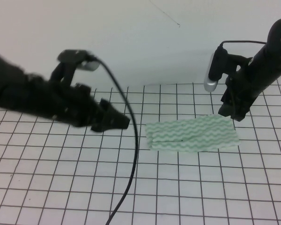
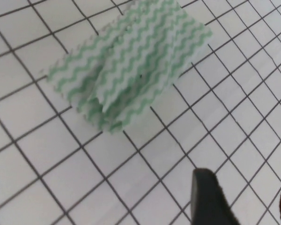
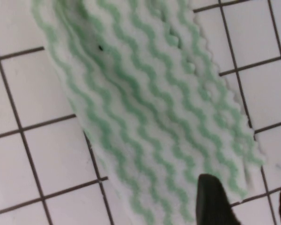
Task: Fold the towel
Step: 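Fold the patterned cloth into a small square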
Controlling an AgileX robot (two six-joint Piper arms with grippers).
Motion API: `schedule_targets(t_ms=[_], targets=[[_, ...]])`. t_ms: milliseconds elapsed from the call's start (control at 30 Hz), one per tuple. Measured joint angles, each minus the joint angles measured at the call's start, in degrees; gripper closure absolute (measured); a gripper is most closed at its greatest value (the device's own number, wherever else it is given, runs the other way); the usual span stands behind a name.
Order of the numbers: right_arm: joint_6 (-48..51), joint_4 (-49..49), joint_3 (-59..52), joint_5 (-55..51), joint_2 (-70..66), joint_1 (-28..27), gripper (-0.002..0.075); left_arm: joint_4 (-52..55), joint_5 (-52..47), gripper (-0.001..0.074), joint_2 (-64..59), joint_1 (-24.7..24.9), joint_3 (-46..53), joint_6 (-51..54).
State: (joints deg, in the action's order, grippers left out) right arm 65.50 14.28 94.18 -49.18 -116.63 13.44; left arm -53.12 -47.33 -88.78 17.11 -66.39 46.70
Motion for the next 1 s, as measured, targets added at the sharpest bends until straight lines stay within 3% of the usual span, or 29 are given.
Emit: schedule_targets(t_ms=[133, 400, 633, 1000], targets=[[0.09, 1.37, 0.0, -0.93, 0.77, 0.0, 0.0421, -0.81, -4.7, 0.0425, -9.8, 0.0, -9.99, -0.68], [0.09, 2.95, 0.0, -1.34, 1.35, 0.0, 0.0421, -3.26, -11.5, 0.0425, -27.1, -0.1, -23.04, -11.98], [0.09, 2.95, 0.0, -1.57, 1.94, 0.0, 0.0421, -5.4, -11.5, 0.0425, -34.6, -0.1, -27.91, -16.85], [0.36, 2.95, 0.0, -1.58, 1.94, 0.0, 0.0422, -13.31, -10.55, 0.0425, -41.11, -0.1, -27.93, -14.45]])
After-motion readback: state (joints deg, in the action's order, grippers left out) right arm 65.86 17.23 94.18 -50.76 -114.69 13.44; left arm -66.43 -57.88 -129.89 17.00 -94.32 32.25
